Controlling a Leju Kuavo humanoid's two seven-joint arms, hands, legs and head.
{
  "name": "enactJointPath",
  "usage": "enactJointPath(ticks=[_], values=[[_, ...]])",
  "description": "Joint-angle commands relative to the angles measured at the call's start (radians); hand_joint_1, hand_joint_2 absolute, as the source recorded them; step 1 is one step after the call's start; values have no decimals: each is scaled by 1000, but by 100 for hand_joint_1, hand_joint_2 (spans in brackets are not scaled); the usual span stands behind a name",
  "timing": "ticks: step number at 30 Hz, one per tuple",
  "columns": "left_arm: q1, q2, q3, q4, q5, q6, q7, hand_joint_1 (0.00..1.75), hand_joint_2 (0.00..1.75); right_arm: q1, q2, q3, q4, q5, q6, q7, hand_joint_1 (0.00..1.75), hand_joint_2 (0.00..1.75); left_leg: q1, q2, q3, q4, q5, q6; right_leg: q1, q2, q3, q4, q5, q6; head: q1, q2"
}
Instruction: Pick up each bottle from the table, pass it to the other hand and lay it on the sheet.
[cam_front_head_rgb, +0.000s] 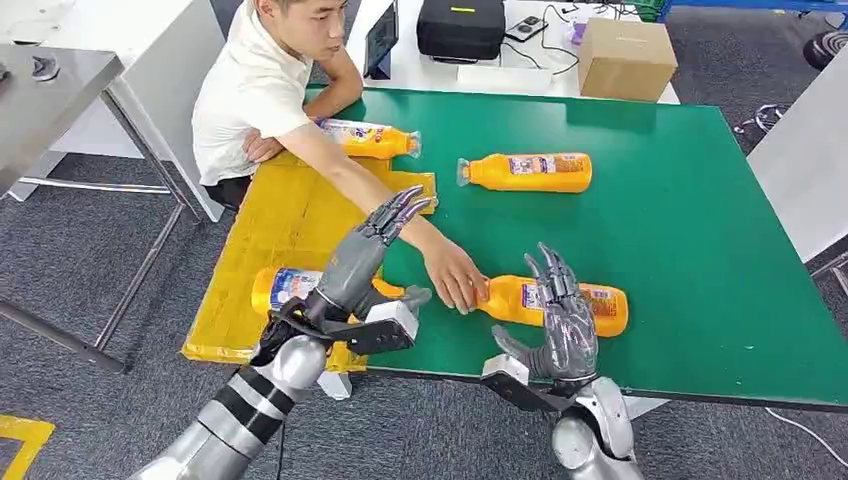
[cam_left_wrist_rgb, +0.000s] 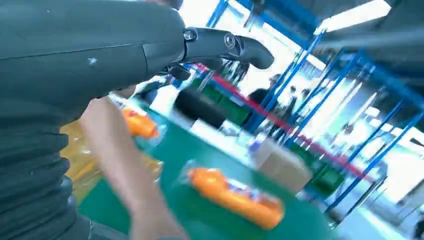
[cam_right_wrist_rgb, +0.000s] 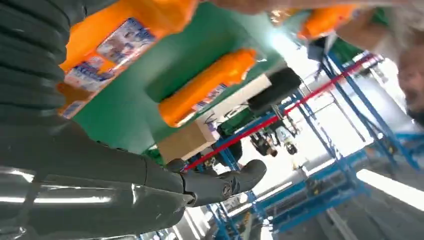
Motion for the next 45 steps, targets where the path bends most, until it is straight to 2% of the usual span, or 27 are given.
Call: enactJointPath(ticks=[1, 11, 16, 24, 28, 31, 39, 45], values=[[72, -34, -89, -146, 80, 72, -11, 0, 175, -80, -114, 1, 157, 99, 74, 91, 0, 175, 1, 1, 1, 0, 0, -1, 1, 1, 1, -1, 1, -1, 0, 0], [118, -71, -116, -160, 244, 78, -52, 0, 175, -143, -124, 3, 281, 139, 73, 133, 0, 175, 1, 2, 3, -1, -1, -2, 2, 2, 3, -2, 1, -3, 0, 0], [115, -95, -193, -99, 286, 125, -83, 0, 175, -238, -137, 25, 424, 170, 71, 136, 0, 175, 0, 1, 2, 0, 0, -1, 1, 2, 2, -2, 1, -1, 0, 0], [107, -90, -192, -104, 299, 121, -77, 0, 175, -248, -127, 31, 432, 169, 73, 138, 0, 175, 1, 1, 2, -1, 0, -2, 1, 2, 2, -2, 1, -2, 0, 0], [95, -94, -184, -98, 324, 137, -60, 0, 175, -277, -125, 45, 492, 194, 103, 197, 0, 175, 2, 4, 3, 0, -1, -2, 2, 4, 2, -1, 1, -3, 0, 0], [96, -93, -173, -104, 337, 131, -44, 0, 175, -272, -134, 44, 509, 249, 92, 276, 0, 175, 1, 1, 2, 0, 0, -1, 1, 2, 2, -1, 1, -2, 0, 0], [124, -93, -156, -107, 354, 67, 20, 0, 175, -165, -162, -20, 358, 392, 124, 441, 0, 175, 0, -1, 2, -1, 0, -1, 1, -1, 2, -2, 0, -1, 0, 0], [124, -89, -138, -101, 347, 54, 48, 0, 175, -146, -167, -45, 337, 412, 179, 477, 0, 175, 0, -1, 1, 0, 0, -1, 0, -1, 1, -1, 0, -1, 0, 0]])
